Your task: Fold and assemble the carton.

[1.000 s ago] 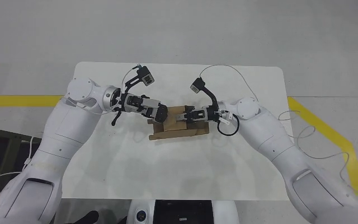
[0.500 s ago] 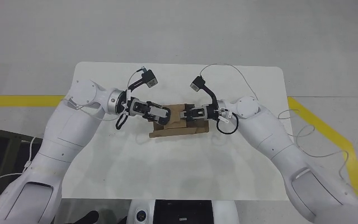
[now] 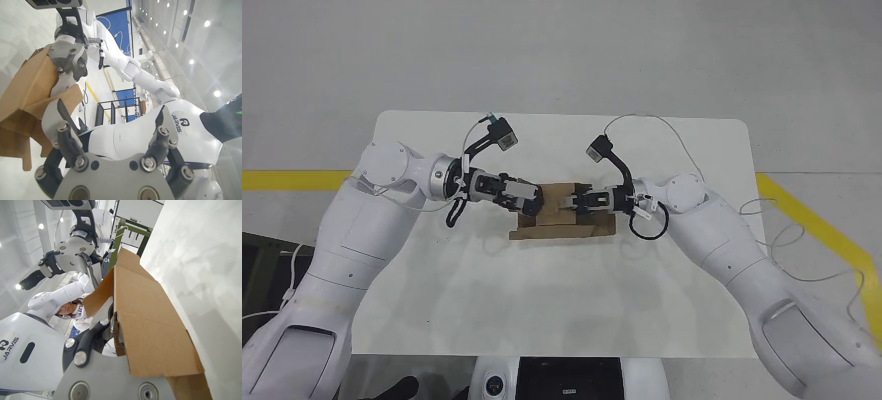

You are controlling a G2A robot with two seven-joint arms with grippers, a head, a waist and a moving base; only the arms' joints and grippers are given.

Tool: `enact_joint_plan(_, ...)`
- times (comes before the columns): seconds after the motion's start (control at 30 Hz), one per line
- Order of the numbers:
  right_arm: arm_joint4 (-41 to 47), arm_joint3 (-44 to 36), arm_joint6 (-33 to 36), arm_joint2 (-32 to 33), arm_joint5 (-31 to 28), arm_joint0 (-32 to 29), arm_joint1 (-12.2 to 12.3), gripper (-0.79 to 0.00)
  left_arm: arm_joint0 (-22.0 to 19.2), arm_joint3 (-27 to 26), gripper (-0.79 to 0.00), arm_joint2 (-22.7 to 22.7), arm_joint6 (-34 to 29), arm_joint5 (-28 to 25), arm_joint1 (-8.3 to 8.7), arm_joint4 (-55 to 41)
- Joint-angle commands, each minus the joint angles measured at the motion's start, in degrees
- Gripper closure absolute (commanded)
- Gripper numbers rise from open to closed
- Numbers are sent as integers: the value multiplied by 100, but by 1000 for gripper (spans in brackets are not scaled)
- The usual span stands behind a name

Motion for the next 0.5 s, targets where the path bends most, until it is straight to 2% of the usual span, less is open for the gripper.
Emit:
enact_joint_plan(0.0,9,-23,17,65,16,-14,43,0,-18,98,-785,-63,10,-14,9,5)
enact_joint_plan(0.47,0,-943,358,182,357,-300,286,0,-79,569,-785,-138,222,-141,12,335)
